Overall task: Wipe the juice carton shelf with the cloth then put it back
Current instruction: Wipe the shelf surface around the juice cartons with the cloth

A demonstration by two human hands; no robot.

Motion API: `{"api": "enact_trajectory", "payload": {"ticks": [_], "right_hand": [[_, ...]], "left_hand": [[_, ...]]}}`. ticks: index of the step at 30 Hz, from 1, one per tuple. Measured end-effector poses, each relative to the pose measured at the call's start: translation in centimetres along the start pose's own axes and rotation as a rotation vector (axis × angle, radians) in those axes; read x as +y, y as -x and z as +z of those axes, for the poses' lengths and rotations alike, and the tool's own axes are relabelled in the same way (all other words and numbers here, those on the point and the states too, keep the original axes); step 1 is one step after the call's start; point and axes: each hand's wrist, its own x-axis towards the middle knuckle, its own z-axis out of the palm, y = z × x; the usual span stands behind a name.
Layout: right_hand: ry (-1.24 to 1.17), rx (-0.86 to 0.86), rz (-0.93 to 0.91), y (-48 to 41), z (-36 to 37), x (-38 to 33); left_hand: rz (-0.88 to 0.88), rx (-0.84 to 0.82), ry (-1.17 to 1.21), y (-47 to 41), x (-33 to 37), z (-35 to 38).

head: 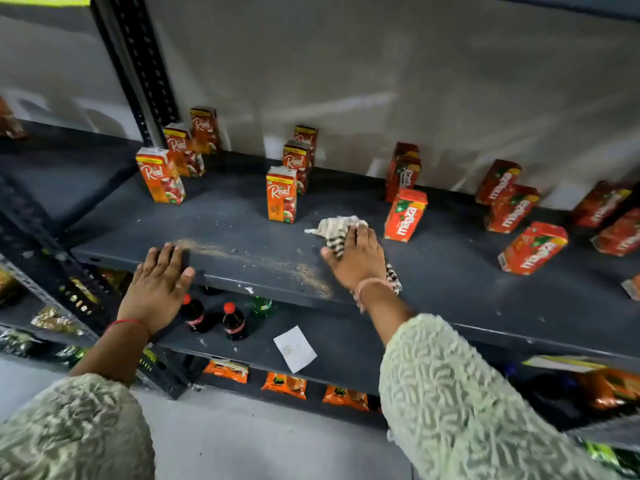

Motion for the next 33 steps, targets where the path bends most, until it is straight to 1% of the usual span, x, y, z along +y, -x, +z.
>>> {"api": "enact_trajectory", "payload": {"ticks": [2,6,8,10,12,13,15,16,18,20,22,24,25,27,29,31,33], "right_hand": [[0.013,-0.046,-0.073,0.7,1.6,-1.7],[-0.008,-0.047,-0.228,1.7,3.3,-5.0],[-0.066,-0.085,-0.319,1.9,3.6,-6.9],[-0.216,-0.108,-0.389,1.4,3.1,-8.6],[-0.389,-0.103,-0.330,0.5,2.1,-9.8],[-0.401,-0.082,-0.287,-0.1,2.0,-10.1],[-0.269,-0.076,-0.238,-0.5,2.6,-10.6],[-0.182,-0.087,-0.240,-0.6,3.2,-11.2],[-0.107,-0.118,-0.263,-0.5,4.5,-13.7],[-0.124,-0.164,-0.343,-0.7,5.5,-16.8],[-0.238,-0.190,-0.419,-1.7,5.6,-19.2],[-0.398,-0.137,-0.338,-3.3,4.8,-19.8],[-0.419,-0.089,-0.287,-4.5,4.6,-19.8],[-0.301,-0.086,-0.257,-6.3,4.4,-19.6],[-0.193,-0.141,-0.366,-6.5,4.9,-20.7],[-0.210,-0.200,-0.520,-5.0,6.2,-22.7],[-0.259,-0.245,-0.622,-3.3,7.3,-23.7]], "left_hand": [[-0.024,0.005,0.021,-0.1,-0.2,-0.1],[-0.060,0.027,0.056,-0.1,-0.8,-0.2],[-0.084,0.043,0.065,-0.2,-1.3,-0.5],[-0.098,0.045,0.056,-0.2,-1.9,-0.7],[-0.118,0.042,0.049,-0.1,-2.6,-1.2],[-0.126,0.044,0.046,-0.1,-3.1,-1.5],[-0.138,0.052,0.031,-0.2,-4.2,-1.9],[-0.140,0.054,0.019,-0.3,-4.8,-2.2],[-0.137,0.049,-0.005,-0.7,-6.0,-2.8],[-0.134,0.040,-0.022,-0.8,-7.0,-3.4],[-0.130,0.026,-0.029,-0.8,-8.2,-4.0],[-0.095,-0.002,-0.060,-0.8,-9.2,-4.4],[-0.076,-0.013,-0.075,-0.8,-9.7,-4.6],[-0.045,-0.027,-0.098,-0.8,-10.4,-4.7],[-0.017,-0.018,-0.097,-0.9,-10.8,-4.8],[-0.015,-0.006,-0.069,-1.1,-11.1,-5.0],[-0.024,-0.016,-0.042,-1.1,-11.3,-5.2]]}}
